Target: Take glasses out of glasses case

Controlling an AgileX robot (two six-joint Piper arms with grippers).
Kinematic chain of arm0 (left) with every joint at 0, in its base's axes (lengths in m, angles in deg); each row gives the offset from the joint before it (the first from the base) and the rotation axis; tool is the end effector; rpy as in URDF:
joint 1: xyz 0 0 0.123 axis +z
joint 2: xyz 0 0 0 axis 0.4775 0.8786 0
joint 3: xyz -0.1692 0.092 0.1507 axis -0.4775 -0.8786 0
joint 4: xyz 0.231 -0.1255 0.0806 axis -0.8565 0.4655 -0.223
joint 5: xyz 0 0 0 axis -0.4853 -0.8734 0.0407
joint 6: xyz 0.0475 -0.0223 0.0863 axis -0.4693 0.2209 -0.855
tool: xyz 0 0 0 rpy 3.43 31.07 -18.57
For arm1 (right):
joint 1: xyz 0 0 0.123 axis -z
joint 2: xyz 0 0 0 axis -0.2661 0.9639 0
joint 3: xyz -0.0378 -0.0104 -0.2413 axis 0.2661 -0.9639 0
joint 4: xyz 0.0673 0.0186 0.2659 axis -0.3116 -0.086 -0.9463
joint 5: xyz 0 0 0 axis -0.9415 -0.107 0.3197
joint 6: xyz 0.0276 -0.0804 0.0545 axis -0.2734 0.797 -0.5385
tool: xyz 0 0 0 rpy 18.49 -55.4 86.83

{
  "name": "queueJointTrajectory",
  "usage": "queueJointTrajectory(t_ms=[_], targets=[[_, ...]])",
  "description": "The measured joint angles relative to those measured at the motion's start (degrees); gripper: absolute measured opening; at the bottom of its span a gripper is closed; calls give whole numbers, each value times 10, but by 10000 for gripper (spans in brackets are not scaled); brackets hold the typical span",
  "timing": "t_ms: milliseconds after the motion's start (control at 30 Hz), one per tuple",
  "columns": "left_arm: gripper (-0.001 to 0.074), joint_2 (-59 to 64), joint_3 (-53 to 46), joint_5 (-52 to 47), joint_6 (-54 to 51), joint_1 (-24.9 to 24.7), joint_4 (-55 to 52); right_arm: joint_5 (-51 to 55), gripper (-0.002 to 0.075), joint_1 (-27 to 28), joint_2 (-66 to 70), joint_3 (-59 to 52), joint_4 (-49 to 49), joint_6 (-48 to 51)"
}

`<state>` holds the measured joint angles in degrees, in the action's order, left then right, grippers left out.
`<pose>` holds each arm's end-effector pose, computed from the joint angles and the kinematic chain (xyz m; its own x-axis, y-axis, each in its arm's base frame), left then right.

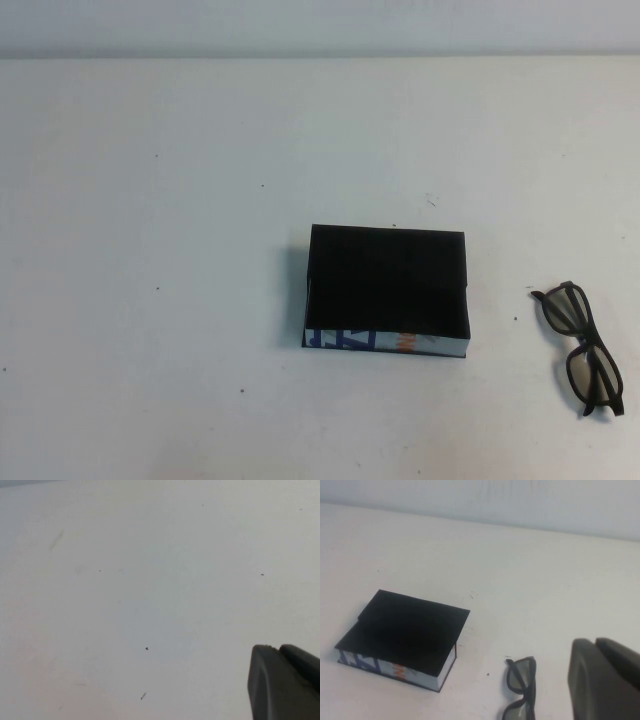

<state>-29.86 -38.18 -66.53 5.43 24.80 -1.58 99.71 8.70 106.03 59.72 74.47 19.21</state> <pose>0.1265 -0.0086 0.1715 -0.2699 0.0873 -0.9589 0.0886 0.9939 0.0656 0.1141 0.0219 0.3319 -0.2666 -0.1007 -0.9585 -0.2132 0.9761 -0.0433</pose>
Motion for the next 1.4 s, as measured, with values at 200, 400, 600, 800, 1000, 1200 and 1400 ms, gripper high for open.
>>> queueJointTrajectory(t_ms=[200, 400, 600, 800, 1000, 1200, 1400], targets=[[-4, 0, 0, 0, 0, 0, 0, -37, -18, 0, 0, -25, 8, -5], [-4, 0, 0, 0, 0, 0, 0, -132, -18, 0, 0, -102, 6, -5], [-4, 0, 0, 0, 0, 0, 0, -252, -18, 0, -42, -227, -3, -8], [-4, 0, 0, 0, 0, 0, 0, -270, -18, 0, -134, -332, -4, -8], [-4, 0, 0, 0, 0, 0, 0, -255, -18, 0, -166, -375, -3, -33], [-4, 0, 0, 0, 0, 0, 0, -238, -18, 0, -166, -376, 7, -52], [-4, 0, 0, 0, 0, 0, 0, -237, -18, 0, -167, -376, 10, -55]])
